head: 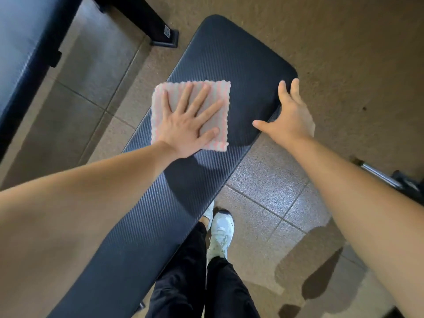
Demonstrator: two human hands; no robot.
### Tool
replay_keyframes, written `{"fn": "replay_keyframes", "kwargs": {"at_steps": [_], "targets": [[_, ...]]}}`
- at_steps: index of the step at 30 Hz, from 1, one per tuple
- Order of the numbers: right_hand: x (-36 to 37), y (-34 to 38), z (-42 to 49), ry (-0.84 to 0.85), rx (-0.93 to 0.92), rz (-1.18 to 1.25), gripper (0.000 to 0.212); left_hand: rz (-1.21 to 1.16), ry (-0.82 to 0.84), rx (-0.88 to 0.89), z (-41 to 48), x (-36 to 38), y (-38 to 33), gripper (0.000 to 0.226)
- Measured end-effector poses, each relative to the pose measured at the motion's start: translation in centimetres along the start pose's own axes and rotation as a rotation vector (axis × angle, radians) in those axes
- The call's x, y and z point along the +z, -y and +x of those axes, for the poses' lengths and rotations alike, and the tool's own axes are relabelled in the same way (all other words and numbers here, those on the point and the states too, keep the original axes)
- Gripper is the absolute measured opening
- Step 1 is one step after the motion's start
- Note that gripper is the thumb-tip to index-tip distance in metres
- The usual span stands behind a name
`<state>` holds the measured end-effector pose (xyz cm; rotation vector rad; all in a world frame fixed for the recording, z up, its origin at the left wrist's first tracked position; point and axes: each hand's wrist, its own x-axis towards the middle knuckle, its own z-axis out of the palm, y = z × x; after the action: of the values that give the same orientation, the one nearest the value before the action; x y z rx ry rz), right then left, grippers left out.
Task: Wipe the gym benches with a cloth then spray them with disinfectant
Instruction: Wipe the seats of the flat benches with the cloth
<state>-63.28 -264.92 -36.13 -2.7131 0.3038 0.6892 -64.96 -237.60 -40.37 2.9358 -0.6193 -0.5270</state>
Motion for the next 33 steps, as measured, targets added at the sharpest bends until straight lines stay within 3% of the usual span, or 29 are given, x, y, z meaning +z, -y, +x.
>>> {"fn": "replay_keyframes", "kwargs": {"at_steps": [7, 12, 19, 22, 25, 27, 30, 33], "targets": [[-0.8, 1.2, 0.3, 0.094, 0.081, -0.053, 0.111, -0.121, 0.007, -0.166, 5.0, -2.7, 3.2, 0.064], [-0.8, 1.2, 0.6, 0.119, 0.082, -0.09, 0.112, -0.104, -0.033, -0.236, 6.1, -2.5, 0.5, 0.065], [-0.9, 0.1, 0.8, 0.129, 0.007, -0.049, 0.112, -0.089, -0.012, -0.015, 5.0, -0.8, -7.3, 0.068], [-1.9, -1.3, 1.1, 0.153, -0.053, 0.05, 0.1, -0.054, -0.005, 0.026, 4.8, -0.2, -9.8, 0.066], [-4.1, -3.7, 2.2, 0.146, -0.083, 0.264, 0.058, -0.047, -0.008, 0.074, 5.1, -0.2, -10.1, 0.067], [-5.2, -4.6, 3.4, 0.075, -0.035, 0.327, 0.043, -0.041, -0.009, 0.107, 5.3, -0.1, -9.8, 0.07], [-6.0, -4.2, 5.5, -0.011, 0.032, 0.385, 0.053, -0.022, -0.008, 0.114, 6.2, -0.5, -9.3, 0.076], [-5.7, -3.5, 7.3, 0.088, 0.0, 0.391, 0.058, -0.023, -0.022, 0.018, 8.0, -1.5, -8.5, 0.076]]}}
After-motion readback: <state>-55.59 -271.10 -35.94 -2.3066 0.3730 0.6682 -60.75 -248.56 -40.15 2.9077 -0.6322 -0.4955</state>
